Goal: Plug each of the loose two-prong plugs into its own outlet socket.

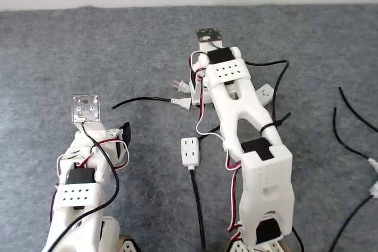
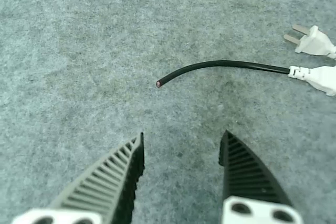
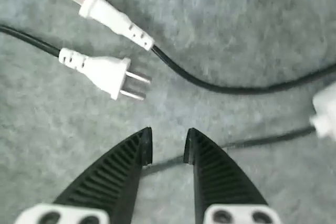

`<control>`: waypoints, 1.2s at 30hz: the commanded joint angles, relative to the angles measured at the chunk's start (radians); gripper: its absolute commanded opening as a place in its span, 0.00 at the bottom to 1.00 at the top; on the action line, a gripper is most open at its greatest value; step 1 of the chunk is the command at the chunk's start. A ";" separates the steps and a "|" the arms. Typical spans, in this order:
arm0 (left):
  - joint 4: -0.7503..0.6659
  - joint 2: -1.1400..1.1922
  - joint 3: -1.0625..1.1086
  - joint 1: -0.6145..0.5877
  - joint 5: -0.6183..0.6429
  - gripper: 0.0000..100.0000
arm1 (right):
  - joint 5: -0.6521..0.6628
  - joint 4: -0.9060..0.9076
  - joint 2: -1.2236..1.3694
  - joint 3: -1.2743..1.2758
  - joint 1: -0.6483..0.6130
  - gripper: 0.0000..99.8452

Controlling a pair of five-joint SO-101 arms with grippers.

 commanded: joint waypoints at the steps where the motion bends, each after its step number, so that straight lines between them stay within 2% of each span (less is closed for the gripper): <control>1: -0.023 -0.008 -0.031 -0.002 -0.011 0.23 | 0.126 -0.105 0.001 -0.060 0.004 0.09; 7: -0.023 -0.008 -0.031 -0.002 -0.011 0.23 | 0.330 -0.297 0.050 -0.060 0.030 0.09; 11: -0.021 -0.008 -0.030 -0.002 -0.011 0.23 | 0.454 -0.351 0.096 -0.060 0.025 0.09; 22: -0.021 -0.008 -0.030 0.000 -0.012 0.23 | 0.624 -0.401 0.116 -0.060 0.005 0.09; 30: -0.023 -0.008 -0.030 -0.002 -0.012 0.23 | 0.701 -0.338 0.114 -0.055 -0.042 0.09; 36: -0.023 -0.008 -0.030 -0.005 -0.012 0.23 | 0.710 -0.346 0.140 -0.058 -0.039 0.09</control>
